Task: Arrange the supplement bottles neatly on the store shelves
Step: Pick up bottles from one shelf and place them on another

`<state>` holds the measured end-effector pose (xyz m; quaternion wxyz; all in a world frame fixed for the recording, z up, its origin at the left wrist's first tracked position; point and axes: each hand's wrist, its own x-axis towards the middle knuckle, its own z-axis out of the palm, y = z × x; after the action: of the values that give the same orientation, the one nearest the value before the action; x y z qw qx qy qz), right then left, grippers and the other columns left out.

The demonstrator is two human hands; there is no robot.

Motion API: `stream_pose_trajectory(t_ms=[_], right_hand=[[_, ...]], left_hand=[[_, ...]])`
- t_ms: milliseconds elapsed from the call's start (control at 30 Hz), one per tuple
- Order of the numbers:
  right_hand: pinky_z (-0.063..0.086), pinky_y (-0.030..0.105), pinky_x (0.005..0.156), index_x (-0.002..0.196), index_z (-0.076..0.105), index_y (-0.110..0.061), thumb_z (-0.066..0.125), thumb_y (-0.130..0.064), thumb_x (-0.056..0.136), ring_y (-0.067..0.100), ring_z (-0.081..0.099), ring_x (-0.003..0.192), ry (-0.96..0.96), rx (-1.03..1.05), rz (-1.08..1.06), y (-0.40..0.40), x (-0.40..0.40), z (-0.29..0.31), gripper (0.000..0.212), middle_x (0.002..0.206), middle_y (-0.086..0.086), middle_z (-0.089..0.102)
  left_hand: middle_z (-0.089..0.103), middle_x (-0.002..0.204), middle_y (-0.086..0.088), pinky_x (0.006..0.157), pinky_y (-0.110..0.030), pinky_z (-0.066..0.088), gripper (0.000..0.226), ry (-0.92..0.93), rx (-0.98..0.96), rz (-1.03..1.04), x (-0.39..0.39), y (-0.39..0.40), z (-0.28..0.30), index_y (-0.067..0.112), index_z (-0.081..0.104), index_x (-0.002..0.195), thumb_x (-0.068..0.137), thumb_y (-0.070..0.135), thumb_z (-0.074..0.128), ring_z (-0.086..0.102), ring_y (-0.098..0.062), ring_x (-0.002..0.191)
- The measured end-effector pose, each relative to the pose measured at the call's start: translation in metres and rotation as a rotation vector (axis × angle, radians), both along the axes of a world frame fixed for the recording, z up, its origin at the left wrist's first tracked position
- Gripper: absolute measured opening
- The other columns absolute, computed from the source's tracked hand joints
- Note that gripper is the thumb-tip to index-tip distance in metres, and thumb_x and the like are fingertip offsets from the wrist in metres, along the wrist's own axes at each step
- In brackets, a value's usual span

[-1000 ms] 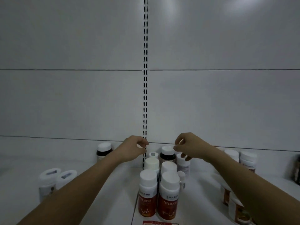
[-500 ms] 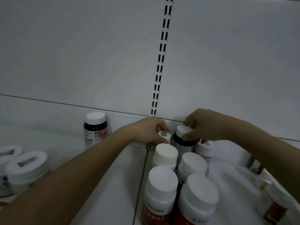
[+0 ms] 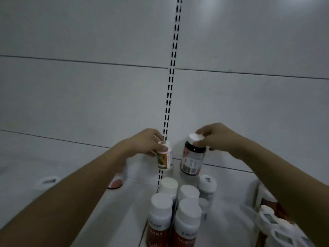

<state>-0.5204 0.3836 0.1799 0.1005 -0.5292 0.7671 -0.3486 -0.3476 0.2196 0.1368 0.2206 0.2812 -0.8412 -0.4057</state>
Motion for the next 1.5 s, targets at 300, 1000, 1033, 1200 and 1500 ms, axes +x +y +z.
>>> stream_pose_trajectory(t_ms=[300, 1000, 1033, 1200, 1500], right_hand=[[0.053, 0.041, 0.094, 0.116, 0.064, -0.003, 0.075, -0.019, 0.083, 0.02, 0.061, 0.1, -0.283, -0.403, 0.136, 0.074, 0.052, 0.052, 0.039, 0.114, 0.008, 0.064], [0.048, 0.03, 0.07, 0.105, 0.059, -0.003, 0.084, -0.039, 0.072, 0.015, 0.057, 0.079, -0.365, -0.271, 0.074, 0.067, 0.239, 0.018, 0.055, 0.098, 0.007, 0.063], [0.046, 0.029, 0.067, 0.108, 0.059, -0.005, 0.083, -0.04, 0.071, 0.014, 0.057, 0.081, -0.359, -0.27, 0.056, 0.062, 0.251, 0.012, 0.057, 0.101, 0.006, 0.063], [0.047, 0.031, 0.067, 0.111, 0.054, -0.015, 0.082, -0.044, 0.071, 0.018, 0.059, 0.088, -0.149, -0.271, -0.035, 0.039, 0.3, 0.001, 0.057, 0.104, 0.004, 0.061], [0.041, 0.026, 0.047, 0.11, 0.066, -0.025, 0.061, -0.037, 0.09, 0.019, 0.053, 0.064, 0.051, -0.045, -0.049, 0.01, 0.338, 0.002, 0.024, 0.106, 0.009, 0.066]], left_hand=[[0.072, 0.109, -0.005, 0.085, -0.038, 0.059, 0.029, 0.238, -0.003, 0.116, 0.09, 0.093, 0.052, 0.013, 0.062, 0.117, 0.089, 0.019, 0.068, 0.07, -0.021, 0.097], [0.071, 0.105, -0.003, 0.078, -0.034, 0.06, 0.031, 0.192, -0.083, 0.325, 0.28, 0.127, 0.032, 0.014, 0.066, 0.11, 0.082, 0.022, 0.076, 0.069, -0.017, 0.093], [0.07, 0.105, -0.003, 0.076, -0.032, 0.06, 0.031, 0.204, -0.079, 0.327, 0.292, 0.123, 0.03, 0.014, 0.066, 0.11, 0.082, 0.022, 0.076, 0.069, -0.017, 0.093], [0.07, 0.105, -0.003, 0.067, -0.026, 0.057, 0.033, 0.266, -0.064, 0.312, 0.354, 0.101, 0.022, 0.014, 0.066, 0.111, 0.081, 0.021, 0.077, 0.069, -0.017, 0.094], [0.069, 0.108, -0.004, 0.072, -0.029, 0.059, 0.036, 0.276, -0.007, 0.258, 0.386, 0.052, 0.013, 0.014, 0.065, 0.115, 0.082, 0.02, 0.076, 0.068, -0.019, 0.096]])
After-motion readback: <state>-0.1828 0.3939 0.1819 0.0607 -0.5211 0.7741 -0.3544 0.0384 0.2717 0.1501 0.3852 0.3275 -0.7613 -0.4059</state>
